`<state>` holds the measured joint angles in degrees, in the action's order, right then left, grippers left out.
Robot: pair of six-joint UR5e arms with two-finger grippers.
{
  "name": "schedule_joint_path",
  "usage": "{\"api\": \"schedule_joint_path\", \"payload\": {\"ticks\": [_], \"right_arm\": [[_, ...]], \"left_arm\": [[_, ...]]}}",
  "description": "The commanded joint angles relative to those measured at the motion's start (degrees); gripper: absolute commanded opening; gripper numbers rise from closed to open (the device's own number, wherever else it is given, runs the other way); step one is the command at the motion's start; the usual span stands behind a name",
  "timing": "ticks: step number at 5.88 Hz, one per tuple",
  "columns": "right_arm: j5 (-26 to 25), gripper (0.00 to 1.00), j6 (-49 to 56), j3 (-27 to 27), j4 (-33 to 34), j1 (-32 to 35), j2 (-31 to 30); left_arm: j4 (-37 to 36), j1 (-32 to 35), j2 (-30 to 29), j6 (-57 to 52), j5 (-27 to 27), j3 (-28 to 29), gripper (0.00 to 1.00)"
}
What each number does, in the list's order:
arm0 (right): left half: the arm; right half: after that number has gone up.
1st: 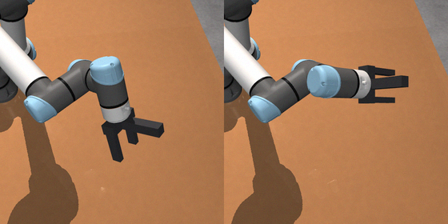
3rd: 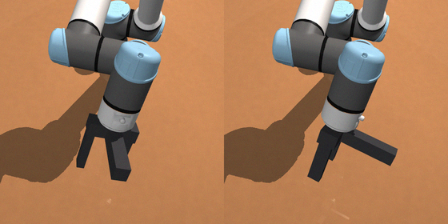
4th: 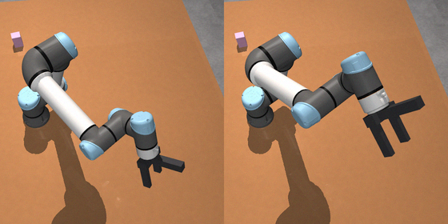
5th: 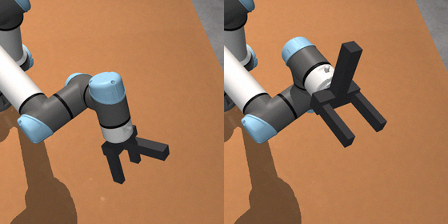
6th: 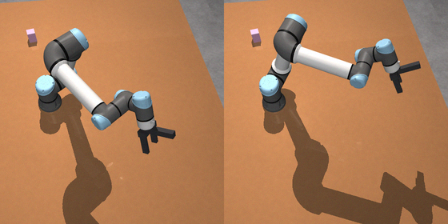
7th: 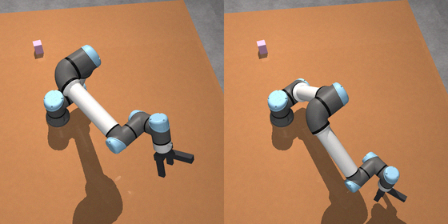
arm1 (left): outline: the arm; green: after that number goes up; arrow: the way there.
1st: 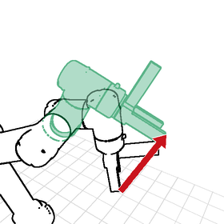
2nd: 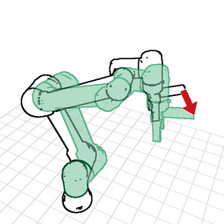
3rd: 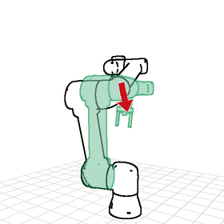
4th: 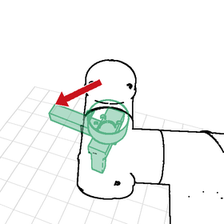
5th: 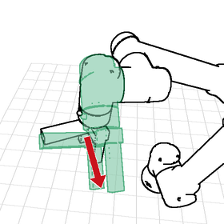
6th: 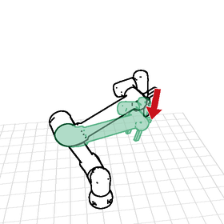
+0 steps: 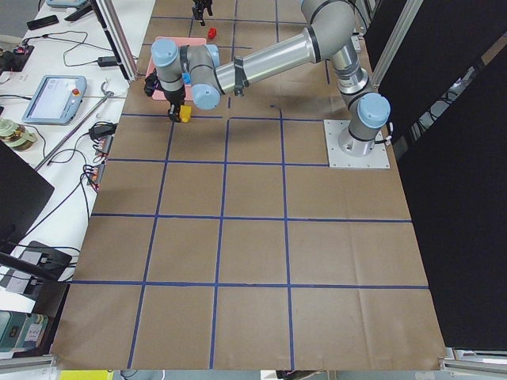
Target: Put all blocks into box
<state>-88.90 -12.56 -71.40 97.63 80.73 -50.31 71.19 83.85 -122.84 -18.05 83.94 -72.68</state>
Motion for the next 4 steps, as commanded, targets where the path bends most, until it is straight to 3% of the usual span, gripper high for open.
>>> {"api": "schedule_joint_path", "payload": {"ticks": [1, 2, 3, 4], "right_arm": [[0.3, 0.99, -0.4, -2.7, 6.4, -0.4, 1.2], [0.7, 0.99, -0.1, -2.9, 7.0, -0.3, 1.7], [0.7, 0.99, 0.0, -2.8, 7.0, -0.3, 3.1], [0.7, 0.99, 0.4, -2.9, 6.8, -0.2, 3.2]], "left_arm": [[-5.8, 10.5, -3.4, 14.9, 0.8, 5.8, 0.0], [-10.8, 13.2, -5.1, 21.1, 2.3, 5.3, 0.0], [-13.1, 14.7, -7.4, 20.3, 1.8, 5.9, 0.0], [-12.6, 16.8, -8.3, 20.3, 2.5, 5.7, 0.65]]}}
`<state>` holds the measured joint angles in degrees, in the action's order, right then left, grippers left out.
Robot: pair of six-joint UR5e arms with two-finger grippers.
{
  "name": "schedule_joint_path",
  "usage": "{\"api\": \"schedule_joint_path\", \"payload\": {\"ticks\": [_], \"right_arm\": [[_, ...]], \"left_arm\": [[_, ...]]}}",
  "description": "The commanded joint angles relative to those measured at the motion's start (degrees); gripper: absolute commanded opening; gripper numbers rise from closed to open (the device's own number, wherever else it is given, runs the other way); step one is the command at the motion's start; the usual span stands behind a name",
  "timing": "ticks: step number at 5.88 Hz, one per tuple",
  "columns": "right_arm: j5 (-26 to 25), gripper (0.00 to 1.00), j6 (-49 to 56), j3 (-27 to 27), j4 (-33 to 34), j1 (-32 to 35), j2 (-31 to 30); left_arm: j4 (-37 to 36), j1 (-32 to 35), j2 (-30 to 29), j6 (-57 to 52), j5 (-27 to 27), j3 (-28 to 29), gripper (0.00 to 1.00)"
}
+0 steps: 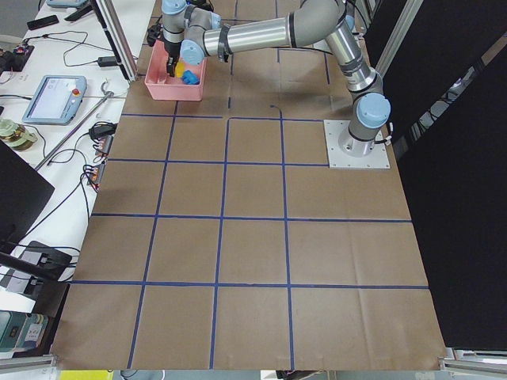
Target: Put all blocks into box
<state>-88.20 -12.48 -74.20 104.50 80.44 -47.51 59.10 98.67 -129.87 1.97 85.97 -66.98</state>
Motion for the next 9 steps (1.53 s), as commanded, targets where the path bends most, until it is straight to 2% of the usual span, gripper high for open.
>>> {"api": "schedule_joint_path", "payload": {"ticks": [1, 2, 4, 6, 7, 8, 9], "right_arm": [[0.1, 0.99, -0.2, -0.3, -0.3, 0.2, 0.9], [0.1, 0.99, 0.0, -1.5, -0.3, 0.1, 0.5], [1.4, 0.67, 0.3, -1.5, -0.3, 0.3, 0.2], [2.2, 0.37, 0.7, -1.3, -0.8, 0.3, -0.5], [2.2, 0.31, 0.8, -0.5, -0.8, 0.3, -0.7], [2.2, 0.31, 0.9, 1.2, -1.1, 0.3, -2.2], [2.2, 0.31, 0.9, 4.1, -2.0, 0.5, -4.1]], "left_arm": [[1.9, 2.1, 0.7, 0.3, 0.4, 0.3, 1.0], [8.1, 1.9, 3.8, 0.3, 0.6, 0.0, 1.0], [13.0, -1.9, 12.5, 0.2, 0.6, -5.5, 1.0], [19.4, -4.1, 22.9, 0.2, 4.3, -14.1, 1.0], [23.1, -5.4, 26.1, 0.1, 4.3, -14.8, 1.0], [29.3, -5.0, 27.6, 0.2, 4.9, -12.6, 1.0], [29.6, -4.7, 28.4, 0.1, 5.0, -12.3, 1.0]]}}
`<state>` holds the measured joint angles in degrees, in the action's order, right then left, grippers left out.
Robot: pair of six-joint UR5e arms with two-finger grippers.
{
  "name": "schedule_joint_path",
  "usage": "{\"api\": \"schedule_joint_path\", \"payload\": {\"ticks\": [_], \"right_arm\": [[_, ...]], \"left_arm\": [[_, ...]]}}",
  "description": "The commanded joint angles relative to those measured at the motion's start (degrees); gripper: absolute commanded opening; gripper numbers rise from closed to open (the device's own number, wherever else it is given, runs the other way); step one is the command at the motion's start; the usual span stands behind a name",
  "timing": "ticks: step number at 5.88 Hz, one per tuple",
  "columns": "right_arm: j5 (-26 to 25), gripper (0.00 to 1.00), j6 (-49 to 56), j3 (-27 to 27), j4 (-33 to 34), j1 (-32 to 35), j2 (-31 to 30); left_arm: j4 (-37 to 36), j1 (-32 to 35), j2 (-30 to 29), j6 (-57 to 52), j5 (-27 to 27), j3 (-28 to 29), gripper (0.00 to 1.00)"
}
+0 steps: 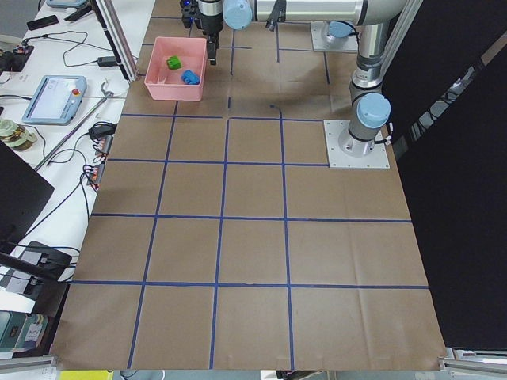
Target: Put all blocks into box
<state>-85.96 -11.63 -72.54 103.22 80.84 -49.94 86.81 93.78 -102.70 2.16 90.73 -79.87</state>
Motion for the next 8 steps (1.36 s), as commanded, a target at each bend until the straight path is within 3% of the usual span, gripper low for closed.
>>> {"api": "schedule_joint_path", "payload": {"ticks": [1, 3, 6, 8], "right_arm": [[0.0, 0.31, 0.0, 6.8, -4.6, 0.8, -3.0], [0.1, 0.31, -0.8, 16.6, -8.8, 6.0, -3.0], [1.2, 0.31, -4.4, 17.4, -2.8, 15.9, 0.5], [1.1, 0.35, -5.5, 17.3, 3.3, 20.0, 7.4]], "left_arm": [[4.1, 0.1, 2.8, -0.7, 1.9, 0.7, 1.0], [5.7, -0.8, 4.6, -0.7, 0.5, 0.7, 1.0], [5.7, -0.8, 6.0, -0.8, 0.6, -0.1, 1.0], [6.1, -0.7, 6.4, -0.6, 0.7, -0.2, 1.0]]}}
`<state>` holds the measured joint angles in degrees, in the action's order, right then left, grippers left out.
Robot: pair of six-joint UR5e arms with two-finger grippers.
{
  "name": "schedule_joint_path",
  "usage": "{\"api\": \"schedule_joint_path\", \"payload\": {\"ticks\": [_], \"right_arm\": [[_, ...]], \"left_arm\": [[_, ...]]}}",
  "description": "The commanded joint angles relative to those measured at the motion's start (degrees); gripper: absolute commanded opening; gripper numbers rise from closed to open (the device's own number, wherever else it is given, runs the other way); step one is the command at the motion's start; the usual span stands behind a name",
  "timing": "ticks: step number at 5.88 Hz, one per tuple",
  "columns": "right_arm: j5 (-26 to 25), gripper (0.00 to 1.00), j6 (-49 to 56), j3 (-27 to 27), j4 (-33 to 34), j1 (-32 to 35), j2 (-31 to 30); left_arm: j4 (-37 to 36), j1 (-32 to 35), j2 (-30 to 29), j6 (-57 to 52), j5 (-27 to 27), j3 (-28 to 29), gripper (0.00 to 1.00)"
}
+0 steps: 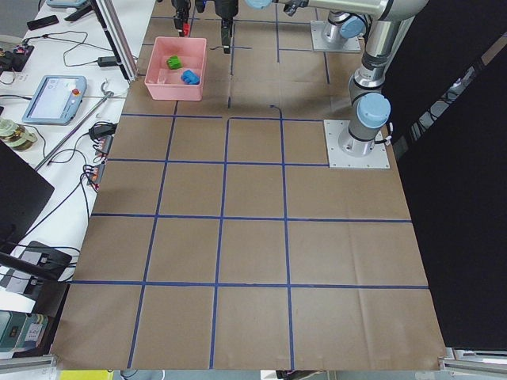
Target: Put all blocks into box
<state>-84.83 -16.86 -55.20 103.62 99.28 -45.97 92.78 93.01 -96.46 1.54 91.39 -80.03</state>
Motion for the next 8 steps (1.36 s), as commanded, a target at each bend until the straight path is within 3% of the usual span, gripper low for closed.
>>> {"api": "schedule_joint_path", "payload": {"ticks": [1, 2, 4, 8], "right_arm": [[0.0, 0.53, 0.1, -0.2, 6.2, 1.5, 5.9], [0.0, 0.99, -0.7, -0.2, 8.4, 1.5, 6.0], [-0.6, 1.0, -0.8, -0.1, 6.5, 1.4, 3.7], [-2.8, 1.0, 0.1, -1.0, -13.7, -1.4, -9.5]], "left_arm": [[0.1, 0.1, 0.1, 0.0, 0.0, 0.0, 1.0], [0.1, 0.0, 0.1, 0.0, 0.0, 0.0, 1.0], [0.1, 0.0, 0.1, 0.0, 0.1, 0.0, 1.0], [0.1, -0.1, 0.1, 0.4, -0.2, 0.0, 1.0]]}}
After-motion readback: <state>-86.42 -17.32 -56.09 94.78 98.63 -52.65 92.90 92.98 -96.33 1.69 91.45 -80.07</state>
